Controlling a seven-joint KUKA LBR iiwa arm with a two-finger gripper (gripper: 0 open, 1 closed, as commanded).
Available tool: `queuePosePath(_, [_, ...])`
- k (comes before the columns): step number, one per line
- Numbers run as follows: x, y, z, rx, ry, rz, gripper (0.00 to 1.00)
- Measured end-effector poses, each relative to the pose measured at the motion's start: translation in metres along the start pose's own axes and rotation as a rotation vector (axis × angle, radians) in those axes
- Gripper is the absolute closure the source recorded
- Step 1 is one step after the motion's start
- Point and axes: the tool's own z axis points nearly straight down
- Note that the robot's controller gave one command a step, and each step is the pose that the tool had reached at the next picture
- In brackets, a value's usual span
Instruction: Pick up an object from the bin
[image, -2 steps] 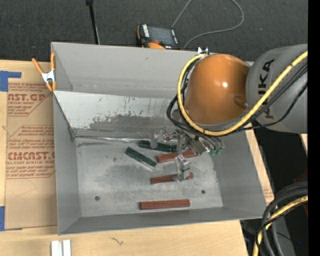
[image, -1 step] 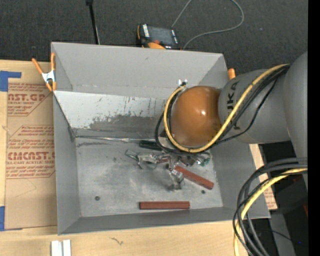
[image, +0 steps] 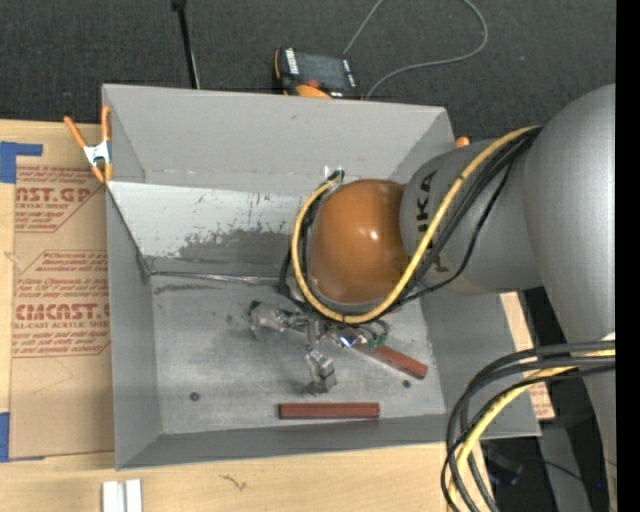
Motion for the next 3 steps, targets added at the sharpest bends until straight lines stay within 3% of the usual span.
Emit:
queuePosePath(1, [-0.015,-0.055,-0.069,0.010,-0.008,0.048,0.00])
queuePosePath(2, [0.020,-0.089,0.017,0.004,-0.001,-0.236,0.00])
queuePosePath(3, [0.005,-0.095,-0.075,0.008,-0.007,-0.097,0.00])
